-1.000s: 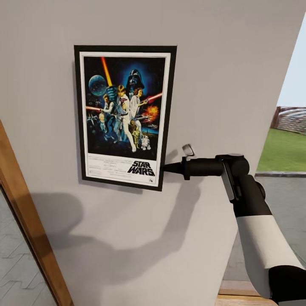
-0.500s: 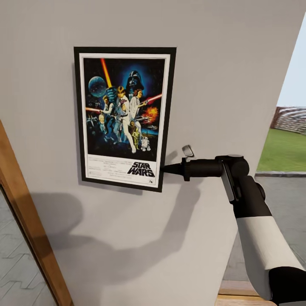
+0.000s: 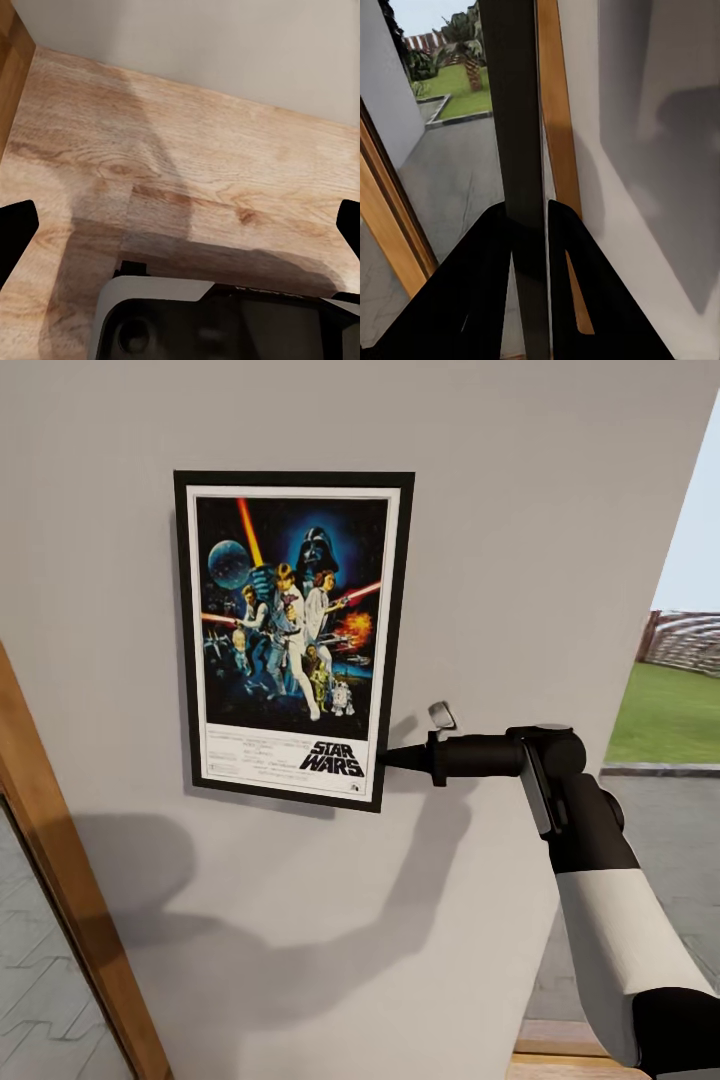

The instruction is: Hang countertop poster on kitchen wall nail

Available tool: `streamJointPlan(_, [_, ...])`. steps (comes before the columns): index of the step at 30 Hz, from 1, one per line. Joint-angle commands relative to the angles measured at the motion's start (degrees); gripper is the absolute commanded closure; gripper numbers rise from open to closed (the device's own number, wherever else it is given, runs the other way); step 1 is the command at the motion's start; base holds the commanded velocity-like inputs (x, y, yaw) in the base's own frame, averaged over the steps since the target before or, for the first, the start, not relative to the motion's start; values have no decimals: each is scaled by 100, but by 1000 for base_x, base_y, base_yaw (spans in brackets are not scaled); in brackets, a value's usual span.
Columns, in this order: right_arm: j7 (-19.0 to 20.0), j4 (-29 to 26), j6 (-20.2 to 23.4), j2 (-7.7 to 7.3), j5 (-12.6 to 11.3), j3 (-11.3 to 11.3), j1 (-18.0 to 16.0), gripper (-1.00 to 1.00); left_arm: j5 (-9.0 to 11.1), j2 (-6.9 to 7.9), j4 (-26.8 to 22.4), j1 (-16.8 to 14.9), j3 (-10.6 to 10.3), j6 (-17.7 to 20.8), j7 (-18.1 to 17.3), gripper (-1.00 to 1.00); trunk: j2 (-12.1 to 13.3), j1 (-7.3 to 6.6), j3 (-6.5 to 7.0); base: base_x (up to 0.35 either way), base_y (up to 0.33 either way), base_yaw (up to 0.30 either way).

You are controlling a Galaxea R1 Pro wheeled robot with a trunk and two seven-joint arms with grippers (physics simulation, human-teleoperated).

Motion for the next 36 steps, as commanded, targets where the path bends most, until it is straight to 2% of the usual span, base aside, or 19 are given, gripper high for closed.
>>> streamJointPlan(1, [14,-1,67,-4,-5,5,-2,100,-1,-8,-7,1,44,0,-53,-100,-3,2,-1,0,38,0])
streamJointPlan(36, [14,0,67,-4,-5,5,-2,100,-1,-8,0,1,44,0,-53,-100,-3,2,-1,0,18,0])
